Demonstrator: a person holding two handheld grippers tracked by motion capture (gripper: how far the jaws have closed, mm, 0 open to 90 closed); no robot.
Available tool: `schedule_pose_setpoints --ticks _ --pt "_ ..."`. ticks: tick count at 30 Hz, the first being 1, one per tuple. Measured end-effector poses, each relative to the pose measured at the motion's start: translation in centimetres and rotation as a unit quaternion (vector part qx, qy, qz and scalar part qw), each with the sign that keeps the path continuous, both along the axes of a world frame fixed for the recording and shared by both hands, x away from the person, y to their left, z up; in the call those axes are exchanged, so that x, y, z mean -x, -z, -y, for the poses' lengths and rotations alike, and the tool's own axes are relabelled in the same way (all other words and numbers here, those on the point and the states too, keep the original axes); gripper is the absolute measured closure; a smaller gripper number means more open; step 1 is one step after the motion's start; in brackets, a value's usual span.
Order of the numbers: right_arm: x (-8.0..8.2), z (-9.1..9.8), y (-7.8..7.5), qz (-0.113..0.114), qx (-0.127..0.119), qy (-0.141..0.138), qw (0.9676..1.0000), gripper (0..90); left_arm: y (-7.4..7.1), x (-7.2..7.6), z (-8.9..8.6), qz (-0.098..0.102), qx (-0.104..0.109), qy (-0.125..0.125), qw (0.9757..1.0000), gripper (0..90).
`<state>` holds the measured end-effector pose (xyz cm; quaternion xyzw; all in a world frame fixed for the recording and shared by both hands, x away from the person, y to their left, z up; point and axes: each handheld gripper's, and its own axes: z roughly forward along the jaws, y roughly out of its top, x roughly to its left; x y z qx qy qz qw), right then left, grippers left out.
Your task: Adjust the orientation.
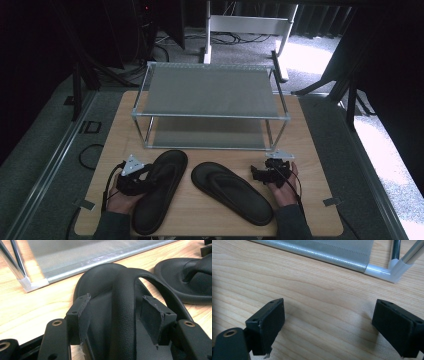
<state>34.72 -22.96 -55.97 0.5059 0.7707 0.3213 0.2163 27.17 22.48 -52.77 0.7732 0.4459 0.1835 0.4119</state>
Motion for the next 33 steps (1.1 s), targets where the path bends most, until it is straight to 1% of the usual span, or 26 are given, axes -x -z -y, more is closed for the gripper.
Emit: schedule_pose_setpoints --ticks 3,7,11,14,15,16,21,24,25,33 --pt "0.0 0.0 0.0 0.000 0.000 0.000 1.0000 11.0 0.0 0.1 0.1 -0.001 -0.002 0.001 1.0000 41.5" --pt "0.0 0.0 0.0 0.000 0.000 0.001 1.0000 11.0 0.2 0.3 0.2 -0.007 -0.012 0.002 0.9999 42.8" --pt "0.0 0.0 0.0 0.000 0.000 0.001 1.0000 11.0 0.3 0.3 0.2 -0.009 -0.012 0.000 0.9999 45.6" --pt "0.0 0.0 0.0 0.000 0.000 0.001 1.0000 11.0 0.4 0.1 0.3 -0.011 -0.023 -0.012 0.9996 51.2" --pt "0.0 0.0 0.0 0.000 0.000 0.001 1.0000 11.0 0.4 0.1 0.3 -0.011 -0.023 -0.012 0.9996 53.6" --pt "0.0 0.0 0.0 0.000 0.000 0.001 1.0000 11.0 0.5 -0.1 0.4 -0.013 -0.022 -0.005 0.9997 54.9" --pt "0.0 0.0 0.0 0.000 0.000 0.001 1.0000 11.0 0.4 -0.1 0.8 -0.012 -0.025 0.003 0.9996 65.9" --pt "0.0 0.0 0.0 0.000 -0.001 0.001 1.0000 11.0 0.4 -0.1 1.0 -0.010 -0.026 0.005 0.9996 70.5" --pt "0.0 0.0 0.0 0.000 -0.001 0.001 1.0000 11.0 0.4 -0.1 1.1 -0.010 -0.029 0.004 0.9995 70.8" --pt "0.0 0.0 0.0 0.000 -0.001 0.001 1.0000 11.0 0.1 -0.5 1.5 -0.013 -0.027 -0.005 0.9995 71.6"
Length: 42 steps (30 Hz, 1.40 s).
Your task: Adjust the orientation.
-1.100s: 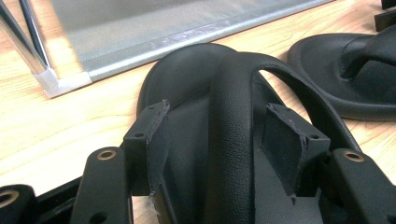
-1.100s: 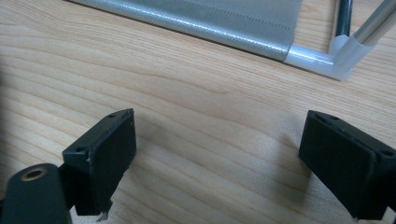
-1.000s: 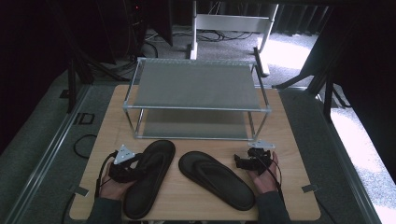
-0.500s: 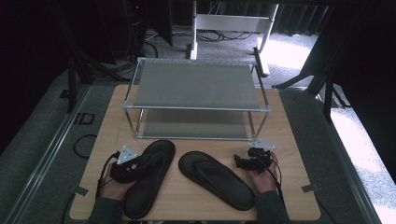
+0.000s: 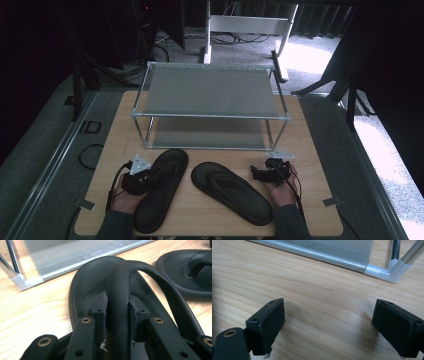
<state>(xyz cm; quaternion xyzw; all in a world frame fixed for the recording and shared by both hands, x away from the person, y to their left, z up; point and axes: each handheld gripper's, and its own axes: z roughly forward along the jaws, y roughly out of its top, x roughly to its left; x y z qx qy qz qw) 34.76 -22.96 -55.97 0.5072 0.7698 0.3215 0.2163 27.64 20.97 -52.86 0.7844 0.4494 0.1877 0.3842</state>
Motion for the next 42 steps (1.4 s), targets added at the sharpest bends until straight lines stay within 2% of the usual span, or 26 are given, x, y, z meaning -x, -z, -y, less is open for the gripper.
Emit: schedule_pose_setpoints --ticks 9,19,20,31,35,42 --pt "0.0 0.0 0.0 0.000 0.000 0.000 1.0000 11.0 -0.4 -0.8 0.3 0.004 -0.001 -0.012 0.9999 71.6" --pt "0.0 0.0 0.0 0.000 0.000 0.000 1.0000 11.1 -0.8 -2.5 0.5 0.011 -0.003 -0.035 0.9993 71.6" --pt "0.0 0.0 0.0 0.000 0.000 0.000 1.0000 11.0 -0.7 -3.0 0.7 0.010 -0.006 -0.035 0.9993 71.6" --pt "-0.1 0.0 0.0 0.000 0.001 -0.001 1.0000 11.1 -1.1 -5.8 2.7 0.024 -0.010 -0.029 0.9992 71.5" --pt "-0.1 -0.1 0.0 0.000 0.001 0.000 1.0000 11.1 -1.1 -6.8 3.5 0.030 -0.005 -0.024 0.9992 71.4" --pt "-0.1 -0.1 0.0 0.000 0.001 0.000 1.0000 11.1 -0.7 -8.8 4.8 0.038 -0.001 -0.030 0.9988 71.4"
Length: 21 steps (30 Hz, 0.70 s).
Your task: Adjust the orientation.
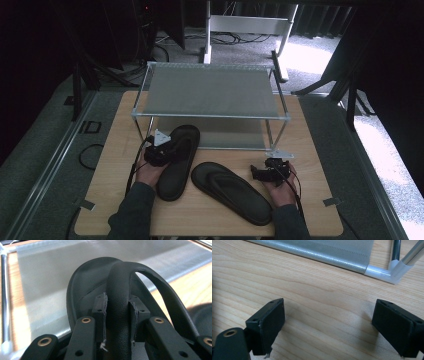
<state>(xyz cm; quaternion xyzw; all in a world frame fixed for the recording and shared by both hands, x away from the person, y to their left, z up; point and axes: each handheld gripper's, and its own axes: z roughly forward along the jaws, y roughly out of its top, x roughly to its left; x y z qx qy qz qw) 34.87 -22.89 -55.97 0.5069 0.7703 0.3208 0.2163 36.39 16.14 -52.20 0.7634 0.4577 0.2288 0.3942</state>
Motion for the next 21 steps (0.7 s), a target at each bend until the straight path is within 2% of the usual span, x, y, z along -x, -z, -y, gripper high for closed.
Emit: schedule_pose_setpoints --ticks 6,8,13,21 --pt "0.0 0.0 0.0 0.000 0.000 0.000 1.0000 11.1 0.6 -0.6 0.3 0.006 0.003 0.001 1.0000 70.5" --pt "0.0 0.0 0.0 0.000 0.000 -0.001 1.0000 11.1 0.5 -0.4 0.2 0.010 0.008 0.005 0.9999 65.0" --pt "0.0 0.0 0.0 0.000 0.001 -0.002 1.0000 11.1 -0.1 0.7 -0.3 0.025 0.008 0.003 0.9997 53.3" --pt "0.0 0.0 0.0 0.000 0.001 -0.004 1.0000 11.1 -0.2 3.3 -2.0 0.027 0.030 -0.019 0.9990 47.9"
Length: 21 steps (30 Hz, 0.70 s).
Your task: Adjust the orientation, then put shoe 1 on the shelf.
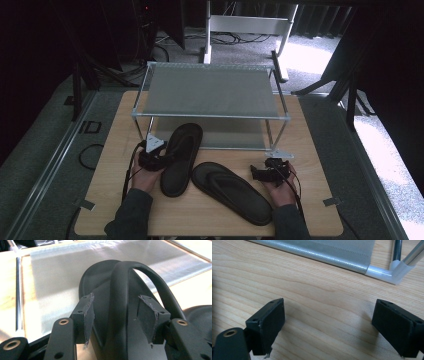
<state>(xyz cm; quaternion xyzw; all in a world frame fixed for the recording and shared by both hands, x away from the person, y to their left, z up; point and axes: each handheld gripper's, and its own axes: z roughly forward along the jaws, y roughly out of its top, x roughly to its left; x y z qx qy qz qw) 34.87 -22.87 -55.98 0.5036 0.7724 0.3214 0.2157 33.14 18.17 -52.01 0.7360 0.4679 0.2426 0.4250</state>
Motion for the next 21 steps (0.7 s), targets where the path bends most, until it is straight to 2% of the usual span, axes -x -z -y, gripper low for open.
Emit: schedule_pose_setpoints --ticks 4,10,14,21 --pt "0.0 0.0 0.0 0.000 0.000 0.000 1.0000 11.1 0.0 1.0 -0.5 0.002 -0.003 -0.004 1.0000 46.9" --pt "0.0 0.0 0.0 0.000 0.000 0.000 1.0000 11.1 -0.4 2.6 -1.0 0.005 -0.008 -0.015 0.9998 39.7" --pt "0.0 0.0 0.0 0.000 0.000 0.000 1.0000 11.1 -0.6 3.8 -1.2 0.006 0.002 -0.008 0.9999 37.6" --pt "0.0 0.0 0.0 0.000 0.000 0.000 1.0000 11.1 -0.4 5.4 -1.1 -0.010 0.005 0.014 0.9998 34.1"
